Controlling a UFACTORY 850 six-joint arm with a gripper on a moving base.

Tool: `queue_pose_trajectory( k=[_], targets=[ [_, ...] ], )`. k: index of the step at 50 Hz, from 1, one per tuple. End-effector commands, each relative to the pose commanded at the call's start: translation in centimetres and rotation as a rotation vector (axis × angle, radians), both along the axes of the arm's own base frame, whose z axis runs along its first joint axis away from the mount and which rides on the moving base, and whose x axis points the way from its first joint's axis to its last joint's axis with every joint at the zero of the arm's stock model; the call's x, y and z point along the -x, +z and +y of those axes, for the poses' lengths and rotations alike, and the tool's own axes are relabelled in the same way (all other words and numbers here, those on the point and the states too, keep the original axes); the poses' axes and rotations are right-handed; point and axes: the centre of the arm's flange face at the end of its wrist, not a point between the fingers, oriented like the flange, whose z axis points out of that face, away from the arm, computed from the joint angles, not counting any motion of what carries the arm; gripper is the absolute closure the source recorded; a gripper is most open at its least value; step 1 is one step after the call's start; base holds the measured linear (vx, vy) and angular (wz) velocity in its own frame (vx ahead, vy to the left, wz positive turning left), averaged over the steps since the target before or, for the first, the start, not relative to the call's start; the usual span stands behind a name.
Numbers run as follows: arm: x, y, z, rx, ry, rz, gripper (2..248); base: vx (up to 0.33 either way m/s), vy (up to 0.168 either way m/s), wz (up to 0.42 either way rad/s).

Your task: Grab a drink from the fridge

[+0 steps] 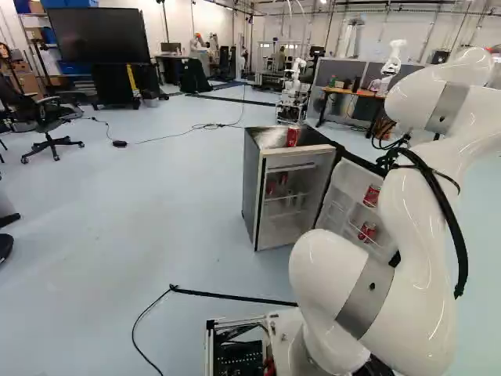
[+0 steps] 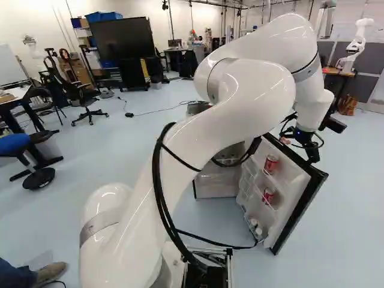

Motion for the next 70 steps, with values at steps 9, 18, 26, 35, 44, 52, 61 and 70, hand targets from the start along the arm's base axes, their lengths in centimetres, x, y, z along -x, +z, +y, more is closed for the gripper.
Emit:
queue_pose_trajectory(
  k=[9,18,26,35,44,52,61,70],
  targets=[
    [0.3,-0.1,0.3,-0.03,0.021,0.036,3,0.0,0.0,0.0],
    [0.6,-0.2,0.6,-0.06,0.041,0.074,3,0.0,0.0,0.0],
    [0.9,-0.3,0.8,-0.076,0.059,0.104,3,0.0,0.0,0.0],
    [1.2,-0.3,1.5,-0.092,0.084,0.142,3,0.0,0.0,0.0],
    [1.6,-0.3,2.8,-0.11,0.114,0.185,3,0.0,0.0,0.0],
    [2.0,-0.4,4.1,-0.114,0.145,0.222,3,0.0,0.0,0.0],
    [2.5,-0.4,5.5,-0.111,0.18,0.261,3,0.0,0.0,0.0],
    [2.9,-0.5,6.9,-0.109,0.215,0.296,3,0.0,0.0,0.0]
  ],
)
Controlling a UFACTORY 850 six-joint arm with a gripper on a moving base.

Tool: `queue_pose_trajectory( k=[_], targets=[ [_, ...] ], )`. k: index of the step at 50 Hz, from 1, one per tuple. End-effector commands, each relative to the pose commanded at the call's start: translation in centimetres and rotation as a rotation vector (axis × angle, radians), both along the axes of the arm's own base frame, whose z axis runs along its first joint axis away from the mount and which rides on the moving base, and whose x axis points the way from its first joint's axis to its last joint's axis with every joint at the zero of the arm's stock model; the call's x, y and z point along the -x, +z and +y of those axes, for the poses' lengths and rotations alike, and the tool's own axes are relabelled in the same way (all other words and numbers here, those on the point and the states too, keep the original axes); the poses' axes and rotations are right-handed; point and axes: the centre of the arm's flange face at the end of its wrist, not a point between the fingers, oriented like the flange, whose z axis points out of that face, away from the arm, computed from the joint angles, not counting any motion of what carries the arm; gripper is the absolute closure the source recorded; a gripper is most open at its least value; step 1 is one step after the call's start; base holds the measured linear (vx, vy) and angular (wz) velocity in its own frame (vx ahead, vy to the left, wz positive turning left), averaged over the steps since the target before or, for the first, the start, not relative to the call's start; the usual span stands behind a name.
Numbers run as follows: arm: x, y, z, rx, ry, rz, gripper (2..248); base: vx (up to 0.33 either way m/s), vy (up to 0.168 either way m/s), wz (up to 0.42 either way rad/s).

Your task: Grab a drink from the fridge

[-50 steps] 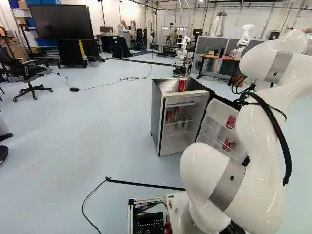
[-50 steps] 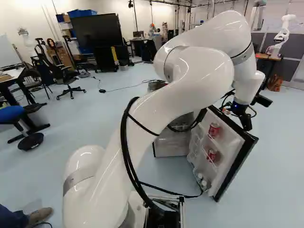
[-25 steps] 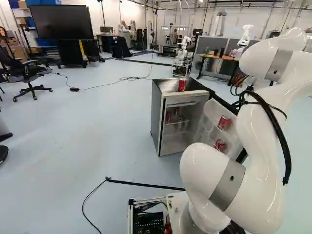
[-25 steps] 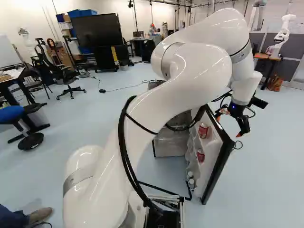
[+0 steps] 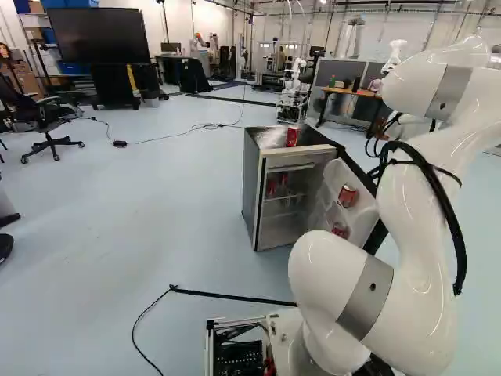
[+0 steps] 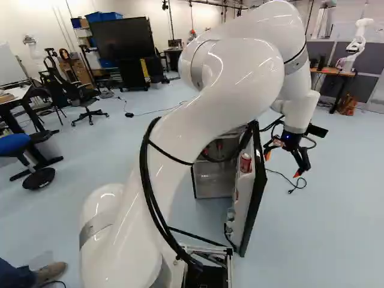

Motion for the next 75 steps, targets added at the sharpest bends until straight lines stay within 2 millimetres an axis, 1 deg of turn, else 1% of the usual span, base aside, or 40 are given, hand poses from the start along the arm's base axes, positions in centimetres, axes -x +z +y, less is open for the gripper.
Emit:
queue_pose_trajectory(
  k=[32,52,75],
  targets=[
    [0.9,-0.2,5.0,0.02,0.089,0.033,3,0.0,0.0,0.0],
    [1.6,-0.3,7.9,0.063,0.142,0.013,3,0.0,0.0,0.0],
    [2.9,-0.3,11.3,0.117,0.204,-0.022,3,0.0,0.0,0.0]
  ],
)
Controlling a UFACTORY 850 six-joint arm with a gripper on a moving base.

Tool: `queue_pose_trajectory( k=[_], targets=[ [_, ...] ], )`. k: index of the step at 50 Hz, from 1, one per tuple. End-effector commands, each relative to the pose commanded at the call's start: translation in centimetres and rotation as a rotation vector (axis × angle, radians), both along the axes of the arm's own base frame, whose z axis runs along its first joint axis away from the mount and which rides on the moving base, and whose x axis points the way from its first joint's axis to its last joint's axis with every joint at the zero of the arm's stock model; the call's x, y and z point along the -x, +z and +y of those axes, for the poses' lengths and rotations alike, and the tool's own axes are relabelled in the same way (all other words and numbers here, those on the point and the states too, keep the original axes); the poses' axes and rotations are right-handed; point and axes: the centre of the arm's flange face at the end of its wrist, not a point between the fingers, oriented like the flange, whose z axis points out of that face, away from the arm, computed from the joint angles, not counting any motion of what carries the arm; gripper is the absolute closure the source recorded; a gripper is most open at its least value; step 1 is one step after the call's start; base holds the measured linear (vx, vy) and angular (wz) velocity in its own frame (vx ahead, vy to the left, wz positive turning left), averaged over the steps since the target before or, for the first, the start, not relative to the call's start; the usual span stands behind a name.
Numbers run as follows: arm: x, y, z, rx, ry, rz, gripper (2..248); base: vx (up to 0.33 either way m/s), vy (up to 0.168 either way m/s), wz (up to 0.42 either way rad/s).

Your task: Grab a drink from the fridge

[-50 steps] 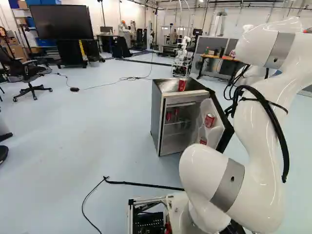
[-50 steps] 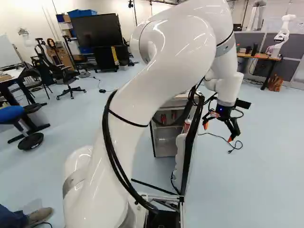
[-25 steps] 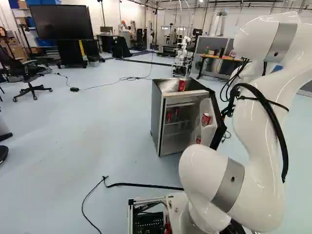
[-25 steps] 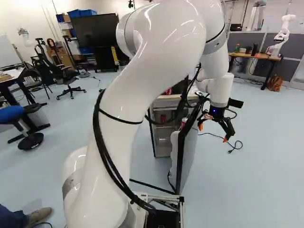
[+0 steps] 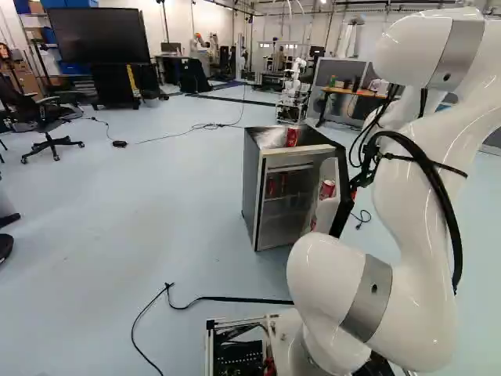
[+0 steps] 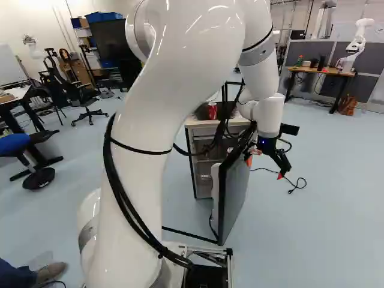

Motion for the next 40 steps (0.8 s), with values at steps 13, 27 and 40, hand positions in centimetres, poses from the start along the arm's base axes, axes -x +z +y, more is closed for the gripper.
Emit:
queue_pose_trajectory(
  k=[13,27,40],
  targets=[
    [0.8,0.0,2.0,0.03,0.039,-0.026,3,0.0,0.0,0.0],
    [1.1,0.2,4.0,0.082,0.098,-0.076,3,0.0,0.0,0.0],
    [1.2,0.4,6.0,0.134,0.16,-0.135,3,0.0,0.0,0.0]
  ],
)
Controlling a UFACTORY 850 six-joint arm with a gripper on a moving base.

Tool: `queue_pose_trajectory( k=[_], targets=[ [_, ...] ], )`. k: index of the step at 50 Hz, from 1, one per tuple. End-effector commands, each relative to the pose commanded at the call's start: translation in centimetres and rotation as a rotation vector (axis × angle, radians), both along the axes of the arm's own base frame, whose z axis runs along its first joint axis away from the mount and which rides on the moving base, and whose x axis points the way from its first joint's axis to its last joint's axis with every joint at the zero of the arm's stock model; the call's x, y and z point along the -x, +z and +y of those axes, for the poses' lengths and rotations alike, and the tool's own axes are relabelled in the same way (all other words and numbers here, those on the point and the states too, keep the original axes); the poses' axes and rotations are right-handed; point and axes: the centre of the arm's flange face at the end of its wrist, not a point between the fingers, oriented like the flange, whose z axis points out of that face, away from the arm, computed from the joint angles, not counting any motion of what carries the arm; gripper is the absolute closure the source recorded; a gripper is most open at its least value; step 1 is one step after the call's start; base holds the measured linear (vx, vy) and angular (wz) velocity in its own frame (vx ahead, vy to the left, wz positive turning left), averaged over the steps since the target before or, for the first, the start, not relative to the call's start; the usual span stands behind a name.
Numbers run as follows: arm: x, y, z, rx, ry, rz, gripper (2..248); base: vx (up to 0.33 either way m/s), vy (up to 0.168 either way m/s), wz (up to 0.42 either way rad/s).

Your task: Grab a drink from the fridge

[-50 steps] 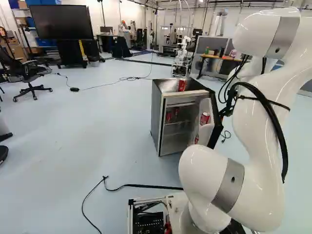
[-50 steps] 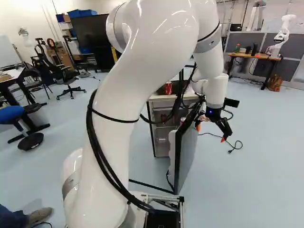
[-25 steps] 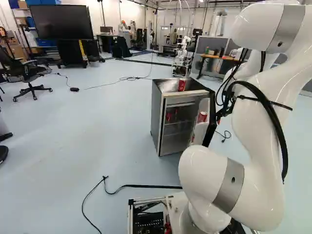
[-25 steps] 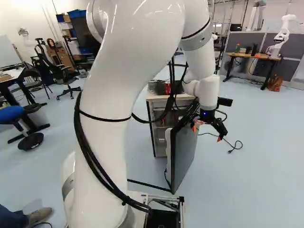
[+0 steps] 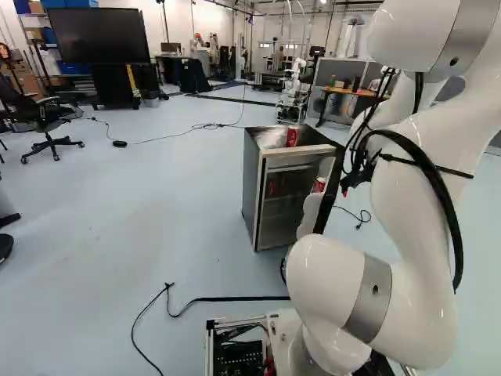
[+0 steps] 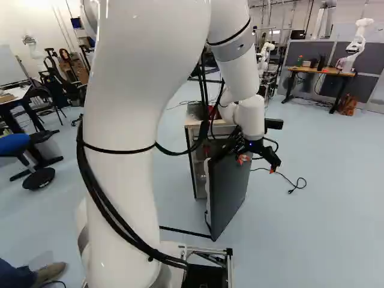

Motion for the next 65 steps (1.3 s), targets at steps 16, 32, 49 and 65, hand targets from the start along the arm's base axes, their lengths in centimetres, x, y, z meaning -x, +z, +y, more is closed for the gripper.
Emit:
queue_pose_trajectory(
  k=[16,32,49,65],
  targets=[
    [0.2,0.4,2.5,0.06,0.082,-0.079,3,0.0,0.0,0.0],
    [0.4,0.9,5.1,0.116,0.167,-0.165,3,0.0,0.0,0.0],
    [0.6,1.7,7.9,0.178,0.263,-0.288,3,0.0,0.0,0.0],
    [1.1,2.4,10.7,0.221,0.343,-0.396,3,0.0,0.0,0.0]
  ],
)
